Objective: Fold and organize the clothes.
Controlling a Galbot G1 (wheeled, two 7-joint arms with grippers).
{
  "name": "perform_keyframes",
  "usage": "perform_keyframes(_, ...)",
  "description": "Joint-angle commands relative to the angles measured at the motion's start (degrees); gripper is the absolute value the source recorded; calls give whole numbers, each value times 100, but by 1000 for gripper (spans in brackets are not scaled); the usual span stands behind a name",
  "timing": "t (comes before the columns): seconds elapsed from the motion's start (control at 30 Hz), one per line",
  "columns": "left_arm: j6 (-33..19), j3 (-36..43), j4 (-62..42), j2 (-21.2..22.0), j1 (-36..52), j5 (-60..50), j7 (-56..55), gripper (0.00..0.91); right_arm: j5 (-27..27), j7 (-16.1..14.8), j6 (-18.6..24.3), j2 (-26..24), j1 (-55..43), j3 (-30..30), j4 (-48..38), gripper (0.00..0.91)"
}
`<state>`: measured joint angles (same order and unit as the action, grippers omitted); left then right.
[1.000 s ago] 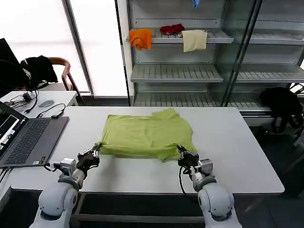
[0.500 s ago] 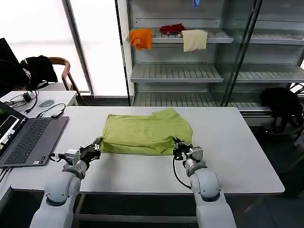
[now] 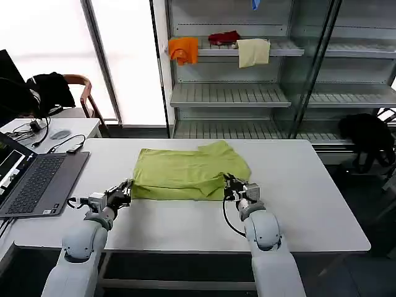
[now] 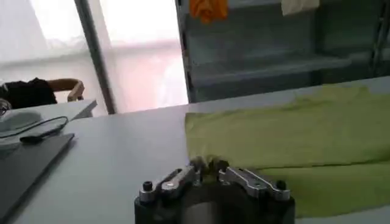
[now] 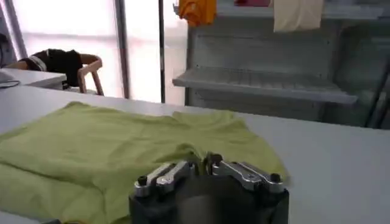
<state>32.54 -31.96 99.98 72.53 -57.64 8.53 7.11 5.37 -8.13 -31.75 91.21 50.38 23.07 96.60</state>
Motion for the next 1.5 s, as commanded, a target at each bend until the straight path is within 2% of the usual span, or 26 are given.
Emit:
perform_keyframes(0.03,-2,-28,-32,-3,67,-40,-35,907,35,147,42,11,-205,12,-162,907)
perform_keyframes(0.33,10,-79,121,-25,-108,29,-65,907,-37,277,27,-57,-251,209,-78,907)
perform_keyframes(0.43,5,-77,138,-10,-168,30,-61,907,-99,219,-84,-124,-218,213,56,907)
perform_keyframes(0.57,17,-52,142,-6,-284,-10,-66,907,-71,-1,-135,-263,294,201,494,907)
perform_keyframes(0.8,24,-37,34,-9,-301,-115,-105,907,-87,-30,-105,-376,838,442,652,907)
perform_keyframes(0.9,25,-38,28,7,-295,-116,-112,907,-95,-31,-103,-384,925,487,703,887)
perform_keyframes(0.97,24,-36,23,10,-296,-118,-114,907,-96,-45,-102,-397,1005,528,748,826)
perform_keyframes(1.1,22,-22,-33,13,-274,-144,-120,907,-80,-72,-94,-406,1084,582,752,786)
perform_keyframes(1.17,23,-23,-73,18,-247,-141,-119,907,-68,-82,-84,-401,1113,604,722,725)
perform_keyframes(1.23,23,-27,-83,23,-238,-136,-118,907,-46,-103,-46,-399,1157,618,685,625)
perform_keyframes(1.27,22,-26,-80,20,-241,-133,-117,907,-28,-112,-22,-396,1172,617,671,504)
perform_keyframes(1.3,22,-27,-79,20,-240,-134,-118,907,-9,-133,-5,-392,1190,618,648,292)
perform_keyframes(1.33,22,-28,-81,22,-240,-133,-116,907,8,-142,0,-387,1204,616,628,171)
perform_keyframes(1.37,20,-27,-78,20,-245,-133,-114,907,23,-161,16,-375,1215,615,614,0)
perform_keyframes(1.4,21,-27,-76,22,-246,-133,-115,907,27,-170,39,-371,1229,616,599,0)
perform_keyframes(1.43,21,-27,-79,23,-246,-135,-116,786,31,-179,68,-359,1240,615,579,0)
perform_keyframes(1.47,19,-25,-81,21,-247,-135,-113,615,35,-191,86,-353,1247,617,571,0)
perform_keyframes(1.5,19,-24,-81,21,-252,-138,-111,403,36,-205,92,-351,1251,616,575,0)
